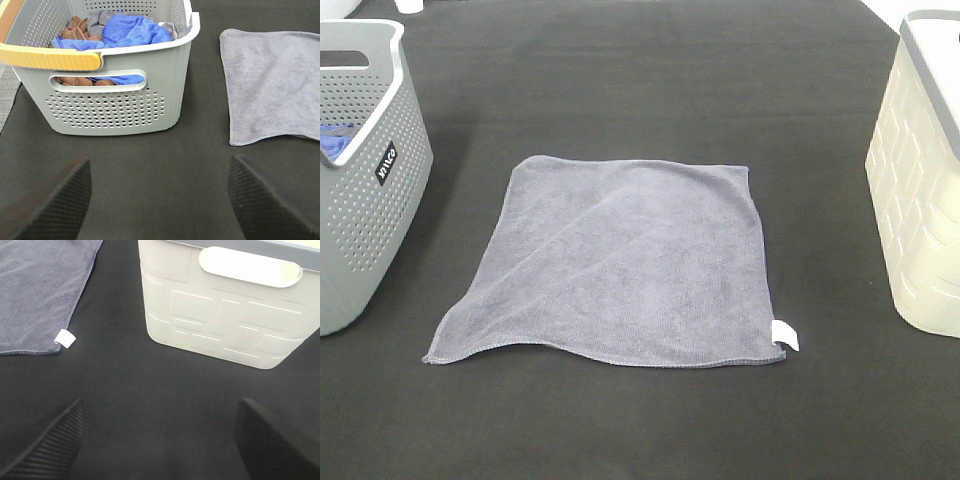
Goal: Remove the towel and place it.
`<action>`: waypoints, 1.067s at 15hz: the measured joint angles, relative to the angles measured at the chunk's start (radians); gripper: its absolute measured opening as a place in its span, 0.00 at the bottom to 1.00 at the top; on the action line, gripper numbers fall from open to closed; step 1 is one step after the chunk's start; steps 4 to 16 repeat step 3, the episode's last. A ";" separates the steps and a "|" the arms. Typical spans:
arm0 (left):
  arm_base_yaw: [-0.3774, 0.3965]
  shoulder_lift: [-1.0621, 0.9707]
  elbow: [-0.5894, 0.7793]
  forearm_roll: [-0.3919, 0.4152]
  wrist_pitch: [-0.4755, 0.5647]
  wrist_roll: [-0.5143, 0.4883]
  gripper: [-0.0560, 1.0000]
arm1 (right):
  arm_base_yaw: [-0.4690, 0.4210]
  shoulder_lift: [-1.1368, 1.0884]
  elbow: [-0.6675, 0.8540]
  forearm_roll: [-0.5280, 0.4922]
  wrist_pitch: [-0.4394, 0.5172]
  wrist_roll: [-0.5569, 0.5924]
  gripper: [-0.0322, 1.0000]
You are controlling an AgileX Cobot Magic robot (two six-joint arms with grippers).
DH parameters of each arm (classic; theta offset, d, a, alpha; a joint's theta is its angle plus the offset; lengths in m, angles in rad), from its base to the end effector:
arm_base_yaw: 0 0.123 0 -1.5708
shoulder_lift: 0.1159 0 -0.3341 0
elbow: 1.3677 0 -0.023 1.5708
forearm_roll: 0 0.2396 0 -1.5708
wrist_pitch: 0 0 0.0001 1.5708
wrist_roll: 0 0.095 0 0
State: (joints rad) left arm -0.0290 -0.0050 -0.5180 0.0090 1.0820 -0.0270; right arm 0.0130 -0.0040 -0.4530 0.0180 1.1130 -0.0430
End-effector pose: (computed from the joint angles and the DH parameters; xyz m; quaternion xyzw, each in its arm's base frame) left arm -0.0642 0.0026 0.2729 0.0006 0.8528 -0.0101 0.5222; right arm -0.0590 0.0008 0.2528 -0.0249 0.8767 0.0018 0.4804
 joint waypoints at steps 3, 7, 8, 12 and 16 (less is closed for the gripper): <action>0.000 0.000 0.000 0.000 0.000 0.000 0.72 | 0.000 0.000 0.000 0.000 0.000 0.000 0.76; 0.000 0.000 0.000 0.000 0.000 0.000 0.72 | 0.000 0.000 0.000 0.000 0.000 0.000 0.76; 0.000 0.000 0.000 0.000 0.000 0.000 0.72 | 0.000 0.000 0.000 0.000 0.000 0.000 0.76; 0.000 0.000 0.000 0.000 0.000 0.000 0.72 | 0.000 0.000 0.000 0.000 0.000 0.000 0.76; 0.000 0.000 0.000 0.000 0.000 0.000 0.72 | 0.000 0.000 0.000 0.000 0.000 0.000 0.76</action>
